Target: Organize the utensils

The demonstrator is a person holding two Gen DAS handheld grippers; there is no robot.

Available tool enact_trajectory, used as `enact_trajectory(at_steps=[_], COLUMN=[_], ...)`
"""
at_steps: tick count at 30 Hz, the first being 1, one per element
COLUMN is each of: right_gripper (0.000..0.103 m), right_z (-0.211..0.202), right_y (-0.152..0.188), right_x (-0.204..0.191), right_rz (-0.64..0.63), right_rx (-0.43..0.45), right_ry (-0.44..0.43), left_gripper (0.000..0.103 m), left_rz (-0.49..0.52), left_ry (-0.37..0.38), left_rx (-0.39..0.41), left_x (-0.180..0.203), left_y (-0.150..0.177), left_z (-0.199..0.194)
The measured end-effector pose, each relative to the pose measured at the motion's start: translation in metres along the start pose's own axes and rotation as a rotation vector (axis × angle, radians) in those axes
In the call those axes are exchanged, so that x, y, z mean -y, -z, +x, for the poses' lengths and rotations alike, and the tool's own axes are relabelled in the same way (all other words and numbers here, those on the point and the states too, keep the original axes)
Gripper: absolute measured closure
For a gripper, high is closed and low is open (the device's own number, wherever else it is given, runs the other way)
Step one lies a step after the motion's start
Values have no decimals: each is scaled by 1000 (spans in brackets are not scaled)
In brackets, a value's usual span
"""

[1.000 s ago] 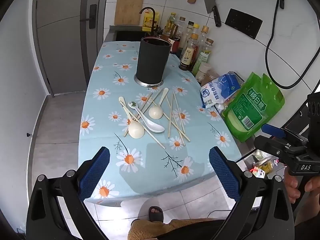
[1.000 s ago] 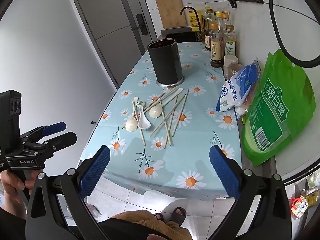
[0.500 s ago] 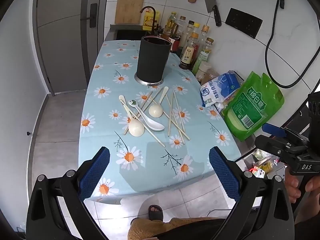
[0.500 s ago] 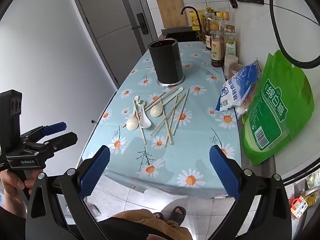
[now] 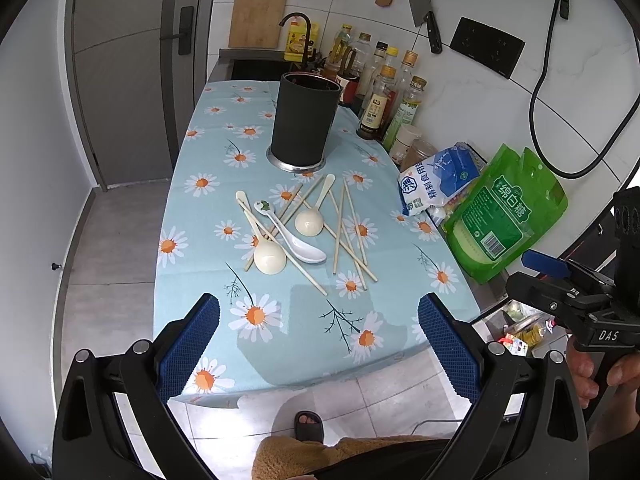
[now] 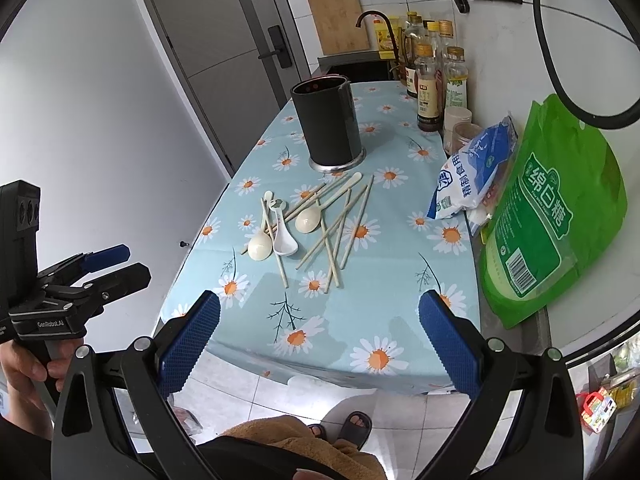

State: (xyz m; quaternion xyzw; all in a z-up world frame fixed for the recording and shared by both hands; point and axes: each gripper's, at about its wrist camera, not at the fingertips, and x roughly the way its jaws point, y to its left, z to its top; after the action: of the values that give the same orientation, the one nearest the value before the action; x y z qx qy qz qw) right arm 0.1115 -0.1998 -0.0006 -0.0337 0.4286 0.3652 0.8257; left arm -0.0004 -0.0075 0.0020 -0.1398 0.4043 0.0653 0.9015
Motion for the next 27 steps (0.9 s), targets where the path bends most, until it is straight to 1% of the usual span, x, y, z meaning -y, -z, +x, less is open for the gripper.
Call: enact_trajectory(at_steps=[18,23,27], right_gripper=[4,4,4], right_z=[-1,-1,1], right_y=[-2,0,1], right_x=[3,0,-1], right_rz=[19,1,-4], right_rx=[1,11,3], right_ry=[-9,9,2], left_gripper=[7,7,7], left_rz=[-14,-17,-17], left_ry=[17,17,19], left_rx=[-4,-3,-2], left_x=[4,4,2], left_y=[1,1,2], left_z=[2,2,1])
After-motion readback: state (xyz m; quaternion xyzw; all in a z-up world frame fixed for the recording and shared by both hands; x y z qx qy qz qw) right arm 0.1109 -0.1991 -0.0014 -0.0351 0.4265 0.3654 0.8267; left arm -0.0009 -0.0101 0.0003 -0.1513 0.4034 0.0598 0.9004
